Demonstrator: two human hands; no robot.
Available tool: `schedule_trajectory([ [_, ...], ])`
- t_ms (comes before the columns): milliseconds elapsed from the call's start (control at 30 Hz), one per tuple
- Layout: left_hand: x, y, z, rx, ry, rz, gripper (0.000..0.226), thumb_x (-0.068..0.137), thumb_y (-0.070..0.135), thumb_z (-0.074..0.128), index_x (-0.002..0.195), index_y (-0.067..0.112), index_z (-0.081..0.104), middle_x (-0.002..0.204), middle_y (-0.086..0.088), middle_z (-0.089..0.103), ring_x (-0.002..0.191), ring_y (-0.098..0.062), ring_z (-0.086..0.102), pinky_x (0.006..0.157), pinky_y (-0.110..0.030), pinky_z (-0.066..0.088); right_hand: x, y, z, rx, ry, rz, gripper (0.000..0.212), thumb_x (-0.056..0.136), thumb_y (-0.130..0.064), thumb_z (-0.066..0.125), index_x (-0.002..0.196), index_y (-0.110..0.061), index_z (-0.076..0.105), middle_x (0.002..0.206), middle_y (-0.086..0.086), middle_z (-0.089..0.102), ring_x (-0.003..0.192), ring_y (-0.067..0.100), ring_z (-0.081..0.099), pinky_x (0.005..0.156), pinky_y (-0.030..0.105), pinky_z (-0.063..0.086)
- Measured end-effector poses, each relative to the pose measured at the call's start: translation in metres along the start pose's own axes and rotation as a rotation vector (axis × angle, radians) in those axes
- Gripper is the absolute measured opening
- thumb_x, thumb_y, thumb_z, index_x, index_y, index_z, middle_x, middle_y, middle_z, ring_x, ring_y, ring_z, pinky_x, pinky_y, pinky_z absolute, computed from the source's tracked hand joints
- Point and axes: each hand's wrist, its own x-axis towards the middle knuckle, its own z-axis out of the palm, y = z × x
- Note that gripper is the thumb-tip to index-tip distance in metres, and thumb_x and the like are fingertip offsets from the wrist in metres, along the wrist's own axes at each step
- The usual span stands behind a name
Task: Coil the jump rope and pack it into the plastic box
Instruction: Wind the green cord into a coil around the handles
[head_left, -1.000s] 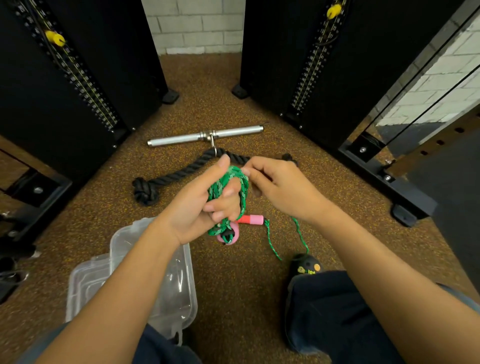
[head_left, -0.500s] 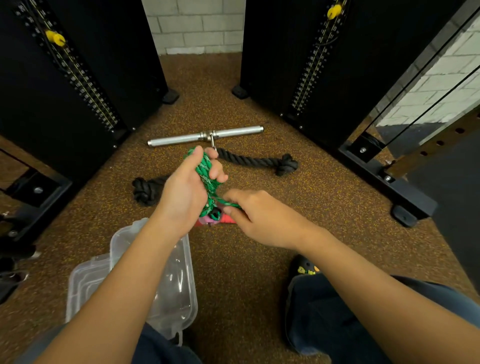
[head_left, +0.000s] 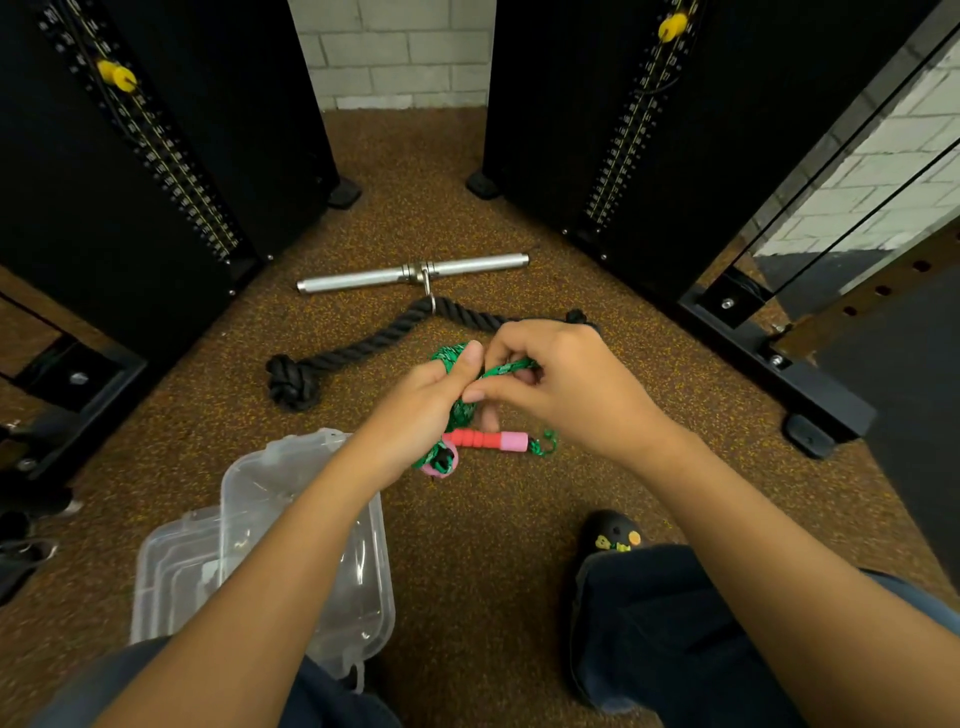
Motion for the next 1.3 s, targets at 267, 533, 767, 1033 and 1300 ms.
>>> schedule_trajectory([
  [267, -0.011, 0.014, -0.003, -0.556, -0.429, -0.008, 0.061, 0.076, 0.069, 0.034, 0.055, 0.016, 0.055, 0.032, 0.008, 0.036, 0.036, -0.011, 0.04, 0.056, -0.023, 0.046, 0.002, 0.004, -0.003, 0.176, 0.024, 0.007, 0.041, 0.072, -0.039, 0.071, 0.072, -0.007, 0.046, 0.058, -0.013, 0.036, 0.05, 0.004, 0.037, 0.05, 0.013, 0.03],
  [533, -0.005, 0.008, -0.022, -1.25, -0.685, 0.141, 0.04, 0.092, 0.038, 0.045, 0.066, 0.012, 0.061, 0.038, 0.003, 0.034, 0.045, -0.01, 0.056, 0.061, -0.023, 0.049, 0.002, 0.012, 0.016, 0.156, -0.101, 0.103, 0.033, 0.097, -0.035, 0.034, 0.073, -0.016, 0.045, 0.064, -0.003, 0.044, 0.056, 0.005, 0.04, 0.054, 0.02, 0.03],
  [767, -0.005, 0.013, -0.015, -1.229, -0.133, 0.137, 0.032, 0.087, 0.028, 0.043, 0.097, 0.01, 0.068, 0.055, 0.009, 0.054, 0.052, -0.003, 0.051, 0.062, -0.017, 0.049, -0.003, 0.007, 0.031, 0.036, -0.303, 0.109, 0.018, 0.1, -0.028, 0.03, 0.088, -0.018, 0.04, 0.065, -0.011, 0.042, 0.054, 0.001, 0.04, 0.051, 0.011, 0.035],
  [1033, -0.005, 0.016, -0.003, -0.746, 0.04, 0.102, 0.059, 0.088, 0.016, 0.048, 0.143, 0.02, 0.025, 0.138, 0.005, 0.049, 0.131, -0.009, 0.04, 0.111, -0.031, 0.027, -0.009, 0.005, 0.038, -0.082, -0.459, 0.076, 0.019, 0.098, -0.022, 0.038, 0.11, -0.011, 0.049, 0.075, -0.004, 0.051, 0.061, 0.011, 0.053, 0.055, 0.027, 0.044],
  [1300, -0.013, 0.016, 0.009, -0.056, 0.002, 0.11, 0.029, 0.096, 0.04, 0.032, 0.117, 0.045, 0.052, 0.155, 0.015, 0.013, 0.136, -0.012, 0.032, 0.106, -0.038, 0.031, -0.006, 0.004, 0.026, -0.128, -0.344, 0.004, 0.023, 0.091, -0.031, 0.049, 0.102, -0.012, 0.059, 0.093, 0.002, 0.063, 0.073, 0.015, 0.06, 0.067, 0.035, 0.053],
])
